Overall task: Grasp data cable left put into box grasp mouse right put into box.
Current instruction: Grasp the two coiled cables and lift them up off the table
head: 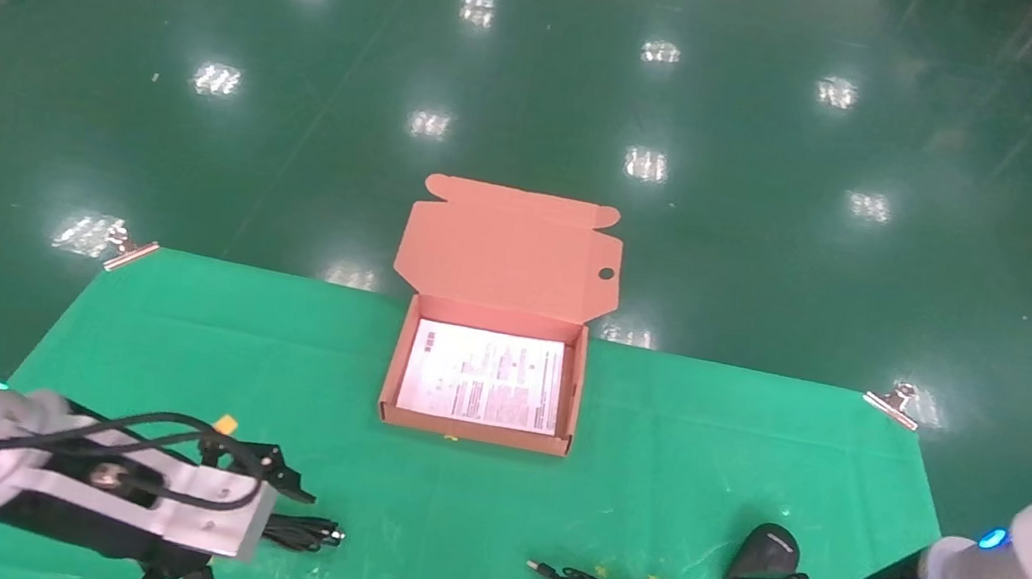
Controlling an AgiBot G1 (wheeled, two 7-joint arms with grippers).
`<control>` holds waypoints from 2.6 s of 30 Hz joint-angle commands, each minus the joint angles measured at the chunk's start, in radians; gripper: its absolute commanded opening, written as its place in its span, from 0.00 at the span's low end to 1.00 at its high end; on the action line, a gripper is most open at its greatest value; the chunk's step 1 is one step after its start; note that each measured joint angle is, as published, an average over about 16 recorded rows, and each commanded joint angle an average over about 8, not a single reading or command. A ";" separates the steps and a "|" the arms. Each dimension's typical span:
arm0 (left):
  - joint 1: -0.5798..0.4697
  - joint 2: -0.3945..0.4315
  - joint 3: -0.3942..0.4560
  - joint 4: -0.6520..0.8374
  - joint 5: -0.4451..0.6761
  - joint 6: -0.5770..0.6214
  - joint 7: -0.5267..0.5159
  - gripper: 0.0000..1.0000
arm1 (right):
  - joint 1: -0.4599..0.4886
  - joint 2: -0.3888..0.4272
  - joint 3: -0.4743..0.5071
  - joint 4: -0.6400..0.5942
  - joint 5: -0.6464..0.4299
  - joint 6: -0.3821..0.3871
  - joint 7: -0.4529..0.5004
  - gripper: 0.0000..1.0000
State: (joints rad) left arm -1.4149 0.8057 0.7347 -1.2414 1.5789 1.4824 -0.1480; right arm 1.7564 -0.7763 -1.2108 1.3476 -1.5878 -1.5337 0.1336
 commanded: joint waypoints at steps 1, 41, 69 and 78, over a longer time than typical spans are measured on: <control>-0.004 0.020 0.022 0.009 0.064 -0.026 0.003 1.00 | 0.003 -0.016 -0.034 0.000 -0.028 0.012 0.002 1.00; -0.104 0.352 0.103 0.844 0.316 -0.307 0.140 1.00 | -0.219 -0.263 -0.098 -0.310 -0.331 0.452 0.161 1.00; -0.139 0.399 0.100 1.008 0.313 -0.366 0.273 0.00 | -0.244 -0.351 -0.101 -0.507 -0.315 0.500 0.083 0.00; -0.137 0.397 0.100 1.002 0.313 -0.364 0.271 0.00 | -0.243 -0.348 -0.101 -0.499 -0.316 0.496 0.084 0.00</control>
State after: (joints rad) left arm -1.5519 1.2030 0.8350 -0.2395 1.8919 1.1182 0.1227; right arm 1.5136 -1.1247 -1.3120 0.8478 -1.9036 -1.0372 0.2180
